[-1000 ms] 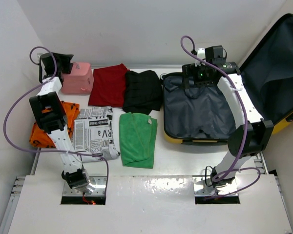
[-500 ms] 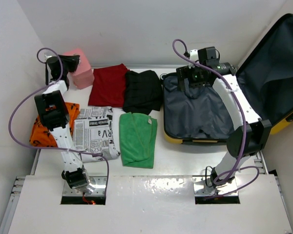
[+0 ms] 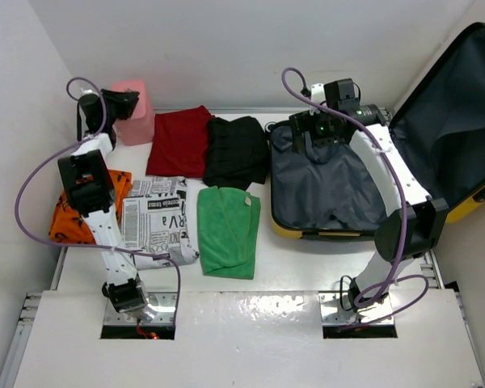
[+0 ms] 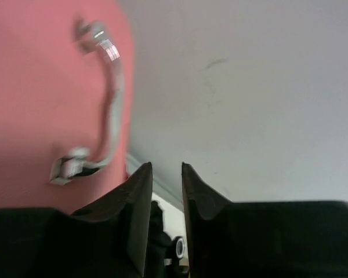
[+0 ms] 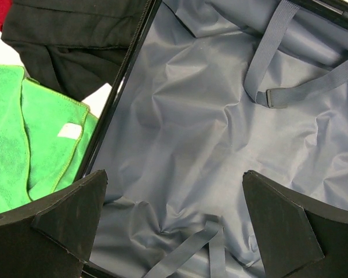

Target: Pack the luggage

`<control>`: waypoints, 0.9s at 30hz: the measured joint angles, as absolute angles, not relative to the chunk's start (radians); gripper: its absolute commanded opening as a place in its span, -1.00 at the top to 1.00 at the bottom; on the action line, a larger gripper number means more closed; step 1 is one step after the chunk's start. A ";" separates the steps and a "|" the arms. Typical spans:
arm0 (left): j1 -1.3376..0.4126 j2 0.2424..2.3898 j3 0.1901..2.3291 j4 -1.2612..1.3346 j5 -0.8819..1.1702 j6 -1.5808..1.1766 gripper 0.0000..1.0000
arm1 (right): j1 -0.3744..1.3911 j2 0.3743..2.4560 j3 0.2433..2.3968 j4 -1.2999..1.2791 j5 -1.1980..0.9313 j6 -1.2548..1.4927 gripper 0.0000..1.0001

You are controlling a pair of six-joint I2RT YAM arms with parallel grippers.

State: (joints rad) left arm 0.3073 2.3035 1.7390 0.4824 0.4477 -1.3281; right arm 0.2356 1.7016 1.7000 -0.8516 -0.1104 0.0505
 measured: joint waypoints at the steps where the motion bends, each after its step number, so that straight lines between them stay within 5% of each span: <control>1: 0.309 2.304 1.766 0.456 0.451 -1.303 0.29 | 0.237 1.702 1.700 -0.852 -0.109 0.050 -1.00; 9: 0.310 2.304 2.223 0.051 0.297 -0.781 0.33 | 0.244 1.700 1.678 -0.854 -0.105 0.047 -1.00; 11: 0.299 2.291 2.290 0.001 0.256 -0.616 0.18 | 0.246 1.700 1.678 -0.854 -0.105 0.045 -1.00; 18: 0.227 2.264 2.320 -0.189 0.243 -0.189 0.16 | 0.247 1.699 1.678 -0.854 -0.105 0.044 -1.00; 27: 0.175 2.351 2.321 -0.339 0.191 0.044 -0.07 | 0.247 1.699 1.678 -0.855 -0.105 0.040 -1.00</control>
